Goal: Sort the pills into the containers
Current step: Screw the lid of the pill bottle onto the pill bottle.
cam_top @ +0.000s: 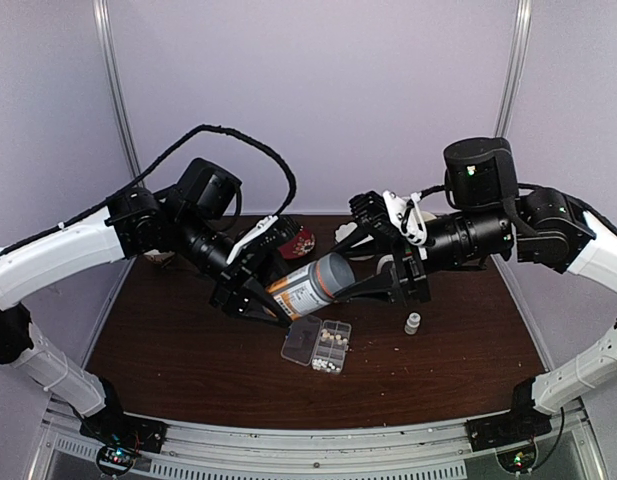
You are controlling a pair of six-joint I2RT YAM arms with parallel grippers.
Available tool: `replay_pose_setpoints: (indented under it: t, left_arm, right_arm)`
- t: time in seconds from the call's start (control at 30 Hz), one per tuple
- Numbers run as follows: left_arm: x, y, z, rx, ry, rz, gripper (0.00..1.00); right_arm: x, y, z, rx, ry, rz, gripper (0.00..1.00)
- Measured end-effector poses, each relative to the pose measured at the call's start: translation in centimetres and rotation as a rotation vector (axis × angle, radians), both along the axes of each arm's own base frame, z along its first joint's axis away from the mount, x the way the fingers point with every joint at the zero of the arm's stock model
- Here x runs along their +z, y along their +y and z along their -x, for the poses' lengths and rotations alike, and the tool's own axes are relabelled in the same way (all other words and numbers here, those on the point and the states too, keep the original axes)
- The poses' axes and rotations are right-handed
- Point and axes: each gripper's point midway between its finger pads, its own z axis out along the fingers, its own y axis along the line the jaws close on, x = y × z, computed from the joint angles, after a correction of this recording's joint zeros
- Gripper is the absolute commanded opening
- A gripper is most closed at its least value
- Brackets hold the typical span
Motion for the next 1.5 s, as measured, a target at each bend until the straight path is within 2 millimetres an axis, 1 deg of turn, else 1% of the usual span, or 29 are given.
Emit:
replay_pose_setpoints:
  t: [0.1, 0.23, 0.37, 0.47, 0.57, 0.7, 0.77, 0.83, 0.93, 1.17, 1.27, 1.3, 1.4, 1.5]
  left_arm:
    - [-0.2, 0.0, -0.3, 0.012, -0.013, -0.006, 0.03]
    - [-0.8, 0.1, -1.0, 0.051, -0.046, -0.052, 0.03]
    - [-1.0, -0.1, -1.7, 0.066, -0.043, -0.106, 0.03]
    - [-1.5, -0.4, -1.8, 0.059, -0.032, -0.115, 0.03]
    - [-1.8, -0.4, -1.8, 0.059, -0.027, -0.122, 0.03]
    - [-2.2, -0.2, -1.8, 0.068, -0.035, -0.121, 0.02]
    - [-2.6, 0.1, -2.2, 0.094, -0.062, -0.124, 0.03]
    - [-3.1, 0.3, -2.9, 0.132, -0.109, -0.13, 0.03]
    - [-3.3, 0.3, -4.2, 0.179, -0.183, -0.139, 0.02]
    - [-3.6, 0.4, -8.0, 0.295, -0.45, -0.124, 0.02]
    - [-3.8, 0.4, -9.8, 0.344, -0.558, -0.134, 0.02]
    - [-3.7, 0.3, -10.4, 0.359, -0.589, -0.136, 0.02]
    - [-3.1, 0.3, -12.4, 0.423, -0.699, -0.143, 0.0]
    - [-2.5, 0.3, -13.9, 0.47, -0.785, -0.143, 0.0]
  right_arm:
    - [0.0, 0.0, -0.2, -0.032, 0.058, -0.002, 0.03]
    - [-0.9, 0.1, -1.0, -0.101, 0.129, 0.026, 0.04]
    - [-1.5, -0.3, -1.7, -0.144, 0.105, 0.048, 0.06]
    - [-2.3, -0.8, -1.8, -0.142, 0.07, 0.067, 0.05]
    - [-2.6, -0.7, -1.8, -0.14, 0.062, 0.071, 0.05]
    - [-2.9, -0.4, -1.9, -0.153, 0.111, 0.063, 0.07]
    - [-3.3, -0.2, -2.2, -0.176, 0.161, 0.051, 0.08]
    - [-3.8, 0.0, -2.7, -0.212, 0.222, 0.04, 0.08]
    - [-4.0, 0.0, -3.5, -0.281, 0.311, 0.022, 0.06]
    - [-4.5, 0.1, -6.2, -0.488, 0.527, -0.07, 0.01]
    - [-5.0, 0.1, -7.7, -0.58, 0.639, -0.11, 0.06]
    - [-4.9, 0.0, -8.3, -0.607, 0.668, -0.128, 0.07]
    - [-4.4, -0.3, -9.9, -0.702, 0.762, -0.201, 0.05]
    - [-4.3, -0.4, -11.4, -0.779, 0.867, -0.264, 0.05]
